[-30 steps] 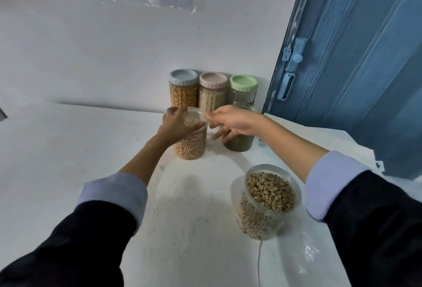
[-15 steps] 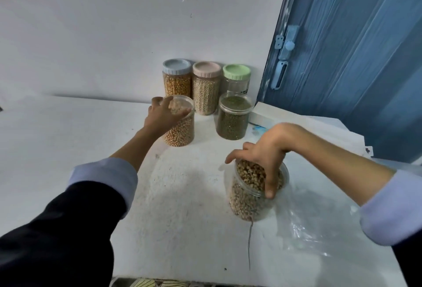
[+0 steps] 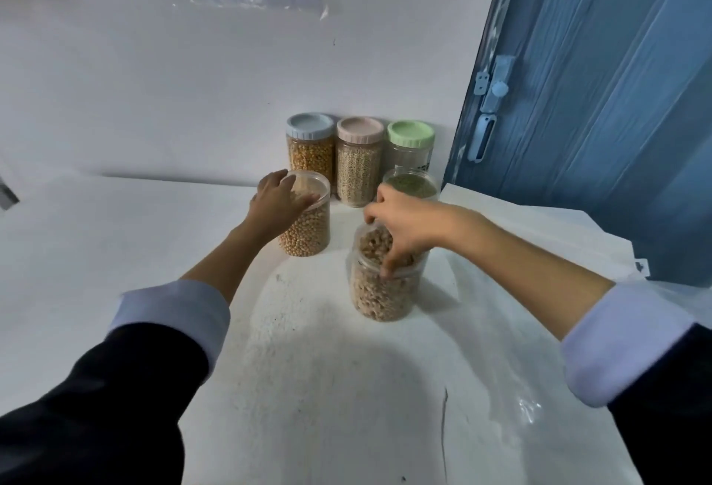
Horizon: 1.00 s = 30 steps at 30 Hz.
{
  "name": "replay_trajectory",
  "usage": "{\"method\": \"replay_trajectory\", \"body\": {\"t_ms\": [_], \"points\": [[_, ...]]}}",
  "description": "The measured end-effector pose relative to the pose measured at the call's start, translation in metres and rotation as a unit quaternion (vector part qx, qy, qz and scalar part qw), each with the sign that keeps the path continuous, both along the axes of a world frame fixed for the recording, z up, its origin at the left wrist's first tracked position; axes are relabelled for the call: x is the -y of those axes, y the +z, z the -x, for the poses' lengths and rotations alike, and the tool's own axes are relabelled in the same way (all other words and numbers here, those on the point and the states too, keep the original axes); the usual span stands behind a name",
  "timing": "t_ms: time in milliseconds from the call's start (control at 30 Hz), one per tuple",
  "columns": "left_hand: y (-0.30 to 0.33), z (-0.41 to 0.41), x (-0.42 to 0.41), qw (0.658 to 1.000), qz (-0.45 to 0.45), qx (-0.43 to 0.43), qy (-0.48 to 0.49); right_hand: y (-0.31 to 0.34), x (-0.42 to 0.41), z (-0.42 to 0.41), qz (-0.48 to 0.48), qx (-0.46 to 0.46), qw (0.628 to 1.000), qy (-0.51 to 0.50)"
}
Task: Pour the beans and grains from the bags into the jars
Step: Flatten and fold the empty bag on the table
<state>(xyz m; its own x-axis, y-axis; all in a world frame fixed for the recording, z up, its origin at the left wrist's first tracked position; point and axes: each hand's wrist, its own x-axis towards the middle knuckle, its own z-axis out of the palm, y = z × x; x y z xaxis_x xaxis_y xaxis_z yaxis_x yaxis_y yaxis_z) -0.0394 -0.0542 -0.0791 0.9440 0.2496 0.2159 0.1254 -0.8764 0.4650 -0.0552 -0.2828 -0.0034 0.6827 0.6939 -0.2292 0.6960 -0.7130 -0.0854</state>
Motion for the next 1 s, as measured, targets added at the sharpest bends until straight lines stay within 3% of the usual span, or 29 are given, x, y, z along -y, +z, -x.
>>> {"method": "replay_trajectory", "body": {"t_ms": [133, 333, 433, 1000], "points": [[-0.010, -0.004, -0.018, 1.000, -0.015, 0.015, 0.008, -0.035, -0.038, 0.005, -0.077, 0.063, 0.995, -0.015], [-0.008, -0.003, -0.027, 0.995, -0.074, -0.063, -0.037, -0.050, -0.066, -0.018, -0.016, 0.095, 0.994, -0.046], [-0.010, -0.007, -0.026, 0.992, -0.102, -0.058, -0.043, -0.056, -0.071, -0.034, -0.014, 0.093, 0.994, -0.057], [-0.020, -0.032, -0.013, 0.998, -0.052, 0.001, -0.036, -0.075, -0.069, -0.082, -0.117, 0.128, 0.981, -0.091]]}}
